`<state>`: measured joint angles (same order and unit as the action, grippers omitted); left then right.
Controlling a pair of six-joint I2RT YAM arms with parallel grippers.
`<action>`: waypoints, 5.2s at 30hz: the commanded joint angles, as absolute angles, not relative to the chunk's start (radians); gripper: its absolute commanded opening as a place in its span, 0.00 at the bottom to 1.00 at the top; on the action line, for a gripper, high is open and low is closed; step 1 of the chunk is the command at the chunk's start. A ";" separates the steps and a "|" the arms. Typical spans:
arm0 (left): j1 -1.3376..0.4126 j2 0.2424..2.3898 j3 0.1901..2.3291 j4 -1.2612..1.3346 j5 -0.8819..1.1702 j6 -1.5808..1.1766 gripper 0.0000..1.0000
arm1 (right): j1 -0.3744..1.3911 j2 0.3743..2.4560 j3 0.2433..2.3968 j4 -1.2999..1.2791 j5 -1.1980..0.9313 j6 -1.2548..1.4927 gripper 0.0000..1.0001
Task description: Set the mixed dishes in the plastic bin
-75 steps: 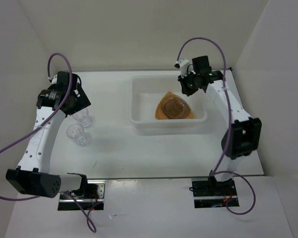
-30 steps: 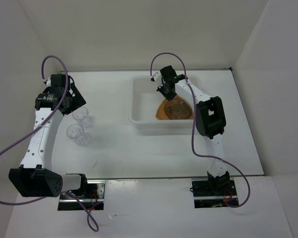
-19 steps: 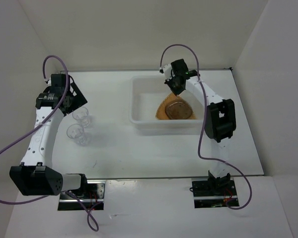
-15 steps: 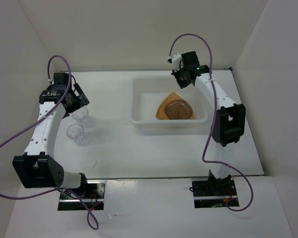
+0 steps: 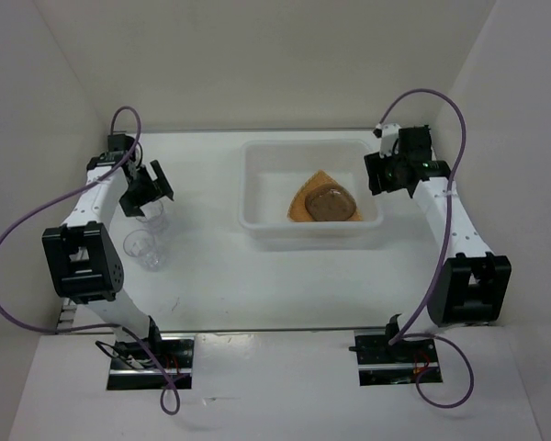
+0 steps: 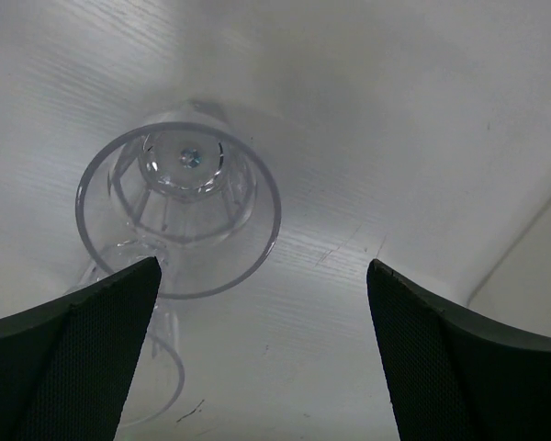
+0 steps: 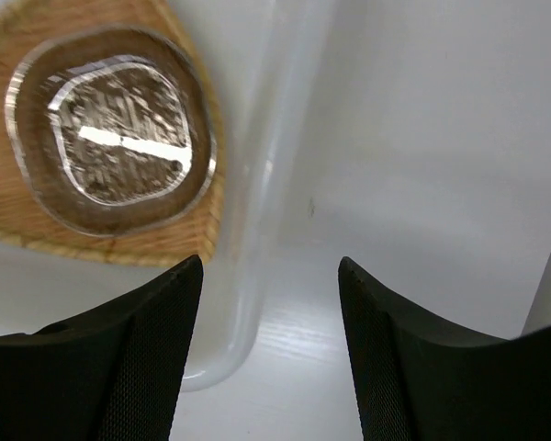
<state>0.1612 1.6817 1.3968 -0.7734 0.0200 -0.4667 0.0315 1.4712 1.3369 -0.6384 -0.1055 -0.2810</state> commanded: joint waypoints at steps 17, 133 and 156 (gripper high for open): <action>0.064 1.867 1.499 -0.681 0.054 -0.422 0.82 | -0.018 1.387 1.035 -0.443 0.040 -0.087 0.66; -0.390 2.353 2.252 -0.951 -0.136 -0.411 0.89 | 0.137 1.465 1.252 -0.634 -0.414 -0.387 0.00; -0.069 1.609 1.748 -1.095 -0.305 -0.525 1.00 | 0.081 1.039 0.943 -0.621 0.107 -0.330 0.38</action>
